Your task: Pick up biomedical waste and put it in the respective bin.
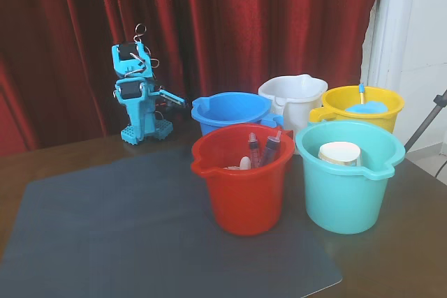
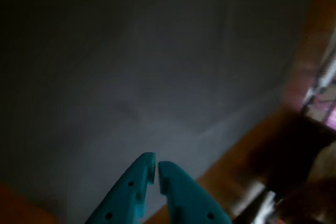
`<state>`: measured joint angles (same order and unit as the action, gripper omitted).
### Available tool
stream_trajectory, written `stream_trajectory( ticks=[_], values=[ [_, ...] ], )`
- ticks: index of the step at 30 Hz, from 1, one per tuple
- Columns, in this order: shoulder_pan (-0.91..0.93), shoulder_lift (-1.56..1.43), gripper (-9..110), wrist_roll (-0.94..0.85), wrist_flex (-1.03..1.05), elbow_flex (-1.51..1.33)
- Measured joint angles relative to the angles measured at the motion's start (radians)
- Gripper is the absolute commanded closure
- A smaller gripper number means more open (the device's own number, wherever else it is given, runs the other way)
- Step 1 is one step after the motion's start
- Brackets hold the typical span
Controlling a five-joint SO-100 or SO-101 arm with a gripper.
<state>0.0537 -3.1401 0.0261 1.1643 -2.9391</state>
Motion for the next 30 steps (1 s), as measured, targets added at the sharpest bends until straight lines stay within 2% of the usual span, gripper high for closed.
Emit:
stream_trajectory(
  ticks=[6, 10, 30],
  values=[
    [0.149, 0.005, 102, 0.003, 0.124, 0.000],
    [0.236, 0.002, 102, 0.003, 0.129, 0.000],
    [0.258, 0.002, 102, 0.003, 0.129, 0.000]
  ],
)
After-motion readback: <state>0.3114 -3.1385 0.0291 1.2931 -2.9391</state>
